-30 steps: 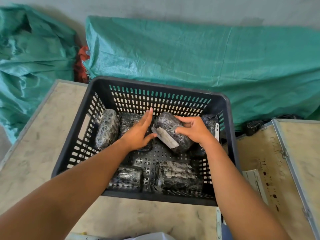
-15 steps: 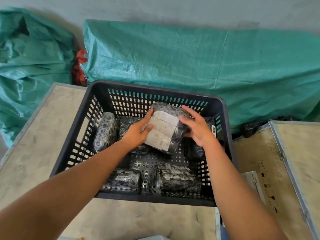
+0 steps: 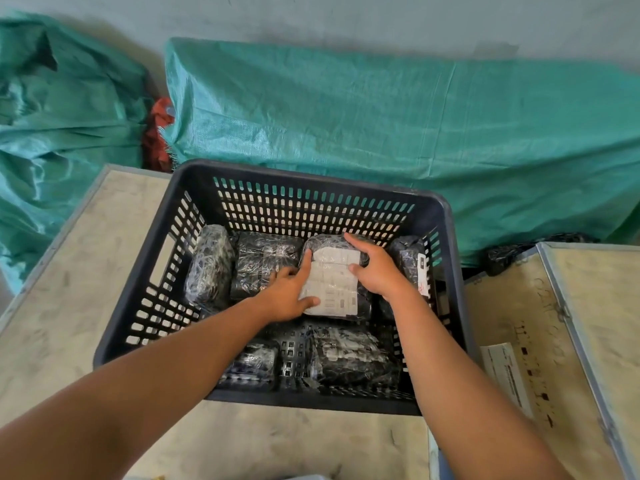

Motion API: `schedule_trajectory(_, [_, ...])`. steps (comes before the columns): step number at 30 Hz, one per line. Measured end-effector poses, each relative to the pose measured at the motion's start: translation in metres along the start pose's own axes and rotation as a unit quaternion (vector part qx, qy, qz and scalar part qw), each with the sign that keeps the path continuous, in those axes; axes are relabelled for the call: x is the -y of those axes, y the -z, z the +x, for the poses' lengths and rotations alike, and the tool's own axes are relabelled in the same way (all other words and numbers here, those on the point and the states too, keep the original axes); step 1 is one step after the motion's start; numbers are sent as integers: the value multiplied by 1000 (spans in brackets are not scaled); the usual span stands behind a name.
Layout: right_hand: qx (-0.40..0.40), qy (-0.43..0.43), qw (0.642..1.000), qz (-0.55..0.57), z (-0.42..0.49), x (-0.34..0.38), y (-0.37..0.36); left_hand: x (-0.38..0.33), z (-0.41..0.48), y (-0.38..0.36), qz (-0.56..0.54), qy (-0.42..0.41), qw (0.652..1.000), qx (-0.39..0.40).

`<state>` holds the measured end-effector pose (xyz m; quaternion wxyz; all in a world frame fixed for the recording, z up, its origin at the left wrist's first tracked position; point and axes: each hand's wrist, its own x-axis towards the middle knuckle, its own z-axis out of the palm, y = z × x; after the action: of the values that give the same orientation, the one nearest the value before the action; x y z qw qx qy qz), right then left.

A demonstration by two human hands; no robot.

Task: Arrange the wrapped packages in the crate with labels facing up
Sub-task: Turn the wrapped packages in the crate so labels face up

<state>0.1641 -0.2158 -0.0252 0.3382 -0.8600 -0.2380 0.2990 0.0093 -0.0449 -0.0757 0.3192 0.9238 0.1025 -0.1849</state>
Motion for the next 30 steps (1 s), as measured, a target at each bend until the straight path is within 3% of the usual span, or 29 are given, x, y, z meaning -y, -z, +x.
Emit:
schedule_trajectory(4, [52, -83, 987, -127, 5, -4, -17, 4, 11, -8, 127, 39, 991, -29])
schedule_trajectory(7, [109, -82, 952, -275, 4, -6, -37, 12, 17, -8, 155, 84, 984, 2])
schedule_trajectory(10, [99, -83, 923, -363, 2, -7, -47, 21, 13, -10, 179, 69, 981, 15])
schedule_trajectory(14, [92, -95, 936, -327, -4, 2, -40, 20, 12, -8, 197, 69, 978, 26])
schedule_trajectory(17, [50, -84, 984, -152, -15, 21, -22, 20, 10, -7, 192, 68, 979, 27])
schedule_trajectory(20, [-92, 31, 991, -94, -37, 45, 12, 20, 9, -6, 183, 66, 980, 30])
schedule_trajectory(23, [-236, 51, 953, -184, -64, 44, 39, 21, 8, -4, 182, 63, 981, 35])
schedule_trajectory(26, [-196, -60, 946, -252, -86, 28, 32, 19, 8, -4, 186, 61, 980, 32])
schedule_trajectory(30, [-184, -51, 975, -118, -90, 16, 19, 18, 4, -5, 186, 61, 980, 30])
